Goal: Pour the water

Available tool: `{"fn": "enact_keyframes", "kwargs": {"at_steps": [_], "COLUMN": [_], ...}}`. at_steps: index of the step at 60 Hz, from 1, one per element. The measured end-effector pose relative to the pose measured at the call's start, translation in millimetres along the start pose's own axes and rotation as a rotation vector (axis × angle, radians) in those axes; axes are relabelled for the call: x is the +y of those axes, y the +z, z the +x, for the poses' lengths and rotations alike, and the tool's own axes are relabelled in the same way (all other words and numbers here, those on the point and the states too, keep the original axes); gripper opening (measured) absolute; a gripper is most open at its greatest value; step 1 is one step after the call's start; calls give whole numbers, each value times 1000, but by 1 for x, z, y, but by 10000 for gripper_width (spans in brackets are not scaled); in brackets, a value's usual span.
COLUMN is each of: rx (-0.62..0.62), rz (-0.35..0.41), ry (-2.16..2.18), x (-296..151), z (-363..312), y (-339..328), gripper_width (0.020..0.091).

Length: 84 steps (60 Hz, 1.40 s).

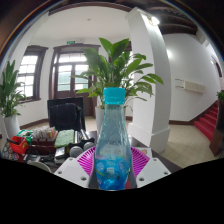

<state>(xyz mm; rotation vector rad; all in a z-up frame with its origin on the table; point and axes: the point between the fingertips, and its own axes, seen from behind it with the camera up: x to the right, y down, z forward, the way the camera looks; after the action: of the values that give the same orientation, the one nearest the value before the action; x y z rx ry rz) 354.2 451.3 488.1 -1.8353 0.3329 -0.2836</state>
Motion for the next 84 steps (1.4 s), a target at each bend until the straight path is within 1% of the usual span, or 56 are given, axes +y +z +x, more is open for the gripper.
{"fn": "enact_keyframes", "kwargs": {"at_steps": [1, 5, 8, 9, 10, 12, 13, 15, 23, 29, 30, 34, 36, 42, 43, 48, 49, 50, 55, 63, 67, 78, 84], "rx": [-2, -5, -3, -3, -3, 9, 14, 12, -16, -47, -52, -78, -92, -122, -118, -99, -96, -95, -125, -165, -179, -201, -201], "rz": [9, 13, 9, 4, -4, -33, -47, -76, -89, -96, -93, -86, -87, -65, -56, -50, -54, -48, -31, -35, -52, -81, -84], "ry": [-3, -8, -16, -20, -27, -46, -57, -79, -54, 5, 16, 46, 53, 56, 52, 24, 19, 16, 0, -12, -25, -48, -58], "x": [14, 8, 12, 14, 16, 16, 26, 32, 31, 35, 37, 36, 31, 11, 8, -2, -10, -15, -30, -35, -33, -30, -31], "z": [3, 0, 0, 0, 0, 2, 5, 6, 0, -8, -8, -13, -18, -23, -23, -16, -18, -19, -30, -46, -54, -66, -69], "y": [3, 2, 3, 3, 3, 2, -1, -3, -27, -65, -81, -106, -133, -178, -200, -233, -238, -257, -290, -322, -334, -350, -351], "gripper_width": [480, 528, 559, 584, 624, 727, 778, 822, 823, 824, 823, 815, 814, 817, 817, 820, 822, 821, 821, 822, 823, 827, 830]}}
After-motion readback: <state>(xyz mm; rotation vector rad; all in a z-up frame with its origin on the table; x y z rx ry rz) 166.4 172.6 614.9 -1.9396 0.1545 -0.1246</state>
